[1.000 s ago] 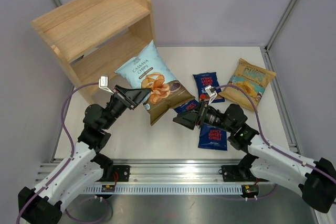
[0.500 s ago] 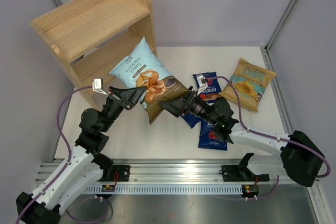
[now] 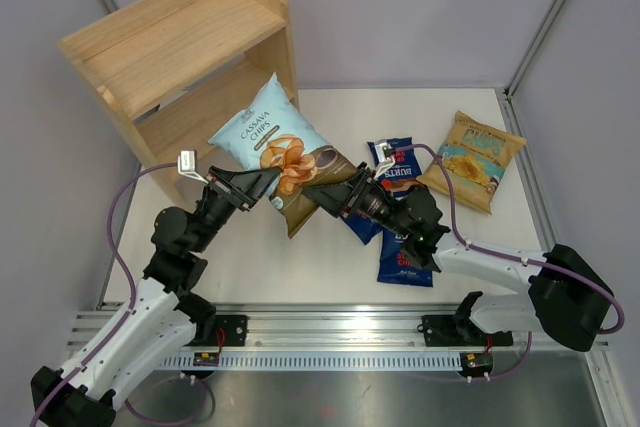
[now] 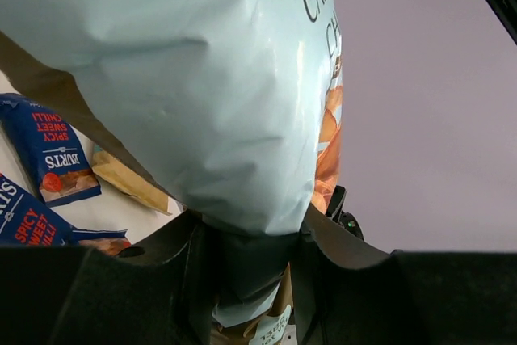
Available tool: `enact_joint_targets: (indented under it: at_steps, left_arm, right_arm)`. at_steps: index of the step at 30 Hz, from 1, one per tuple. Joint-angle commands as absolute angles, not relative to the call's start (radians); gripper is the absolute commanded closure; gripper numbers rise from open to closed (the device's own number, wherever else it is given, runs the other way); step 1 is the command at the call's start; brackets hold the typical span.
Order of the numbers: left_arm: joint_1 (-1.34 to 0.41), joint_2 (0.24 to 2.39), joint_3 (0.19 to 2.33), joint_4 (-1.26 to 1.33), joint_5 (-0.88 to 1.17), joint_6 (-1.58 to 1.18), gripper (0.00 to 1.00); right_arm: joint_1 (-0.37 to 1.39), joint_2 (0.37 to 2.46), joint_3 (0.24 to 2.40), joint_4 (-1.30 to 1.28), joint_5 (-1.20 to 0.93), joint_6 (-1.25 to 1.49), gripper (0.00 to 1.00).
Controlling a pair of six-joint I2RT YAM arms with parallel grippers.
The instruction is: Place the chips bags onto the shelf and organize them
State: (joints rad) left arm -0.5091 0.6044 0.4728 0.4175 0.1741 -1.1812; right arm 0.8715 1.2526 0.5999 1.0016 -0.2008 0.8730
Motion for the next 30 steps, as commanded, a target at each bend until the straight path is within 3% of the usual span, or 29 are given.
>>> enact_joint_targets:
  at_steps: [1,3,4,5,11,15,20,30]
  left_arm:
    - [-0.523,0.604,0.489,0.416,0.322,-1.118,0.69]
    - [-0.523,0.572,0.491,0.367,0.307,-1.086,0.55]
    - [-0.523,0.554,0.494,0.341,0.295,-1.071,0.41]
    - [-0.523,0.539,0.500,0.304,0.258,-1.054,0.34]
    - [-0.523,0.454,0.630,-0.067,0.071,-0.888,0.01]
    - [-0.523,0.440,0.777,-0.422,-0.057,-0.754,0.01]
    - [-0.523,0.416,0.995,-0.690,-0.127,-0.617,0.01]
    - [-0.523,0.423,1.319,-0.870,-0.204,-0.425,0.01]
  right_arm:
    - [0.880,1.249,0.658,1.086,-0.123,0.831,0.48]
    - [0.879,1.256,0.652,1.101,-0.129,0.830,0.60]
    - [0.879,1.258,0.652,1.103,-0.139,0.827,0.64]
    - [0.879,1.261,0.652,1.103,-0.144,0.827,0.70]
    - [0.879,1.261,0.658,1.092,-0.130,0.822,0.76]
    - [0.874,1.272,0.692,1.057,-0.127,0.821,0.78]
    - [0.865,1.367,0.778,1.025,-0.153,0.841,0.80]
    - [0.865,1.765,1.113,1.055,-0.210,0.954,0.83]
